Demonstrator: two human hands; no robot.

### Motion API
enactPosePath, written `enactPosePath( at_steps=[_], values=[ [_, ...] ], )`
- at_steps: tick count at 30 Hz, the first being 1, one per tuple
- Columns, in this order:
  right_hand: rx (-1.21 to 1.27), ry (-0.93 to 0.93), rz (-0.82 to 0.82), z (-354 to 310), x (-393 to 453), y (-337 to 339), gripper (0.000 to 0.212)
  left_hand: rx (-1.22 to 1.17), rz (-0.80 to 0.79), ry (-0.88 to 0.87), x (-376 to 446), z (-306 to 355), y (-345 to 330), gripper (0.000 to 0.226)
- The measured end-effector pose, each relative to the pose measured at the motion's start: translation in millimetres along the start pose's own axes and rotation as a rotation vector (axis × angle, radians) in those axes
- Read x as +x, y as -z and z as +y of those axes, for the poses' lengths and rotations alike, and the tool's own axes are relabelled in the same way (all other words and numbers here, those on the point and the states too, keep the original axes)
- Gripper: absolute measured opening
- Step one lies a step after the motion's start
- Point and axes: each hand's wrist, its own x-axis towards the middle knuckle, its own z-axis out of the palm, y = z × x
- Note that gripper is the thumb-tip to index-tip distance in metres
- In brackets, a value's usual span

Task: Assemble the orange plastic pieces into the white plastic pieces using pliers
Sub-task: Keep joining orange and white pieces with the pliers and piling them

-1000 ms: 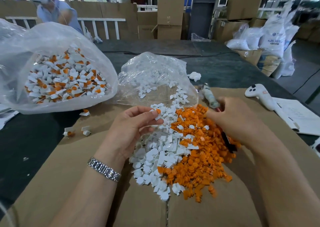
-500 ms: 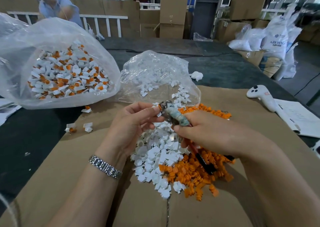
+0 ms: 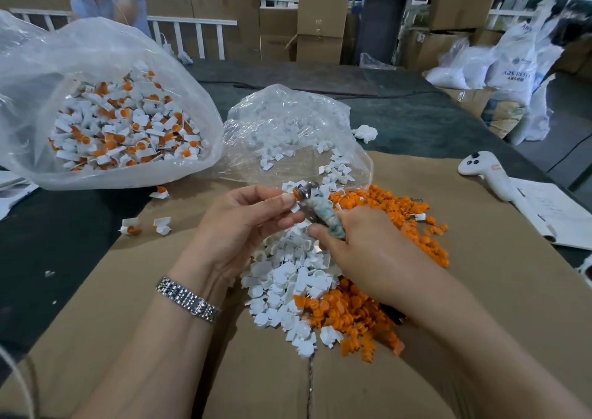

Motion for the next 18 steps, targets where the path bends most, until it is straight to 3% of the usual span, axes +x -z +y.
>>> enactPosePath(
  at_steps=[5,7,9,12,14,16,18],
  values=[
    [0.07,-0.038,-0.114,1.7,-1.7,17.4,0.05,-0.002,-0.005,-0.019,1.0,0.9,2.5,0.009],
    [0.099,-0.051,-0.139,6.4,-2.3,28.2,0.053,0.1,0.054,-0.068,-1.4,2.0,7.0,0.009],
    [0.063,-0.079,-0.052,17.2,2.1,37.4,0.054,0.42,0.289,-0.171,-2.7,3.4,17.8,0.007],
    [-0.042,-0.154,0.108,41.9,15.8,42.7,0.05,0.965,0.776,-0.35,-2.8,9.1,37.4,0.013],
    [-0.09,-0.217,0.144,58.8,24.8,40.1,0.046,1.218,0.974,-0.404,-1.5,10.0,45.3,0.018],
    [-0.137,-0.26,0.147,72.7,31.8,33.6,0.047,1.372,0.968,-0.429,0.4,6.3,47.8,0.02],
    [-0.187,-0.287,0.165,81.1,34.7,25.8,0.049,1.433,0.811,-0.437,4.0,2.3,46.4,0.018]
  ],
)
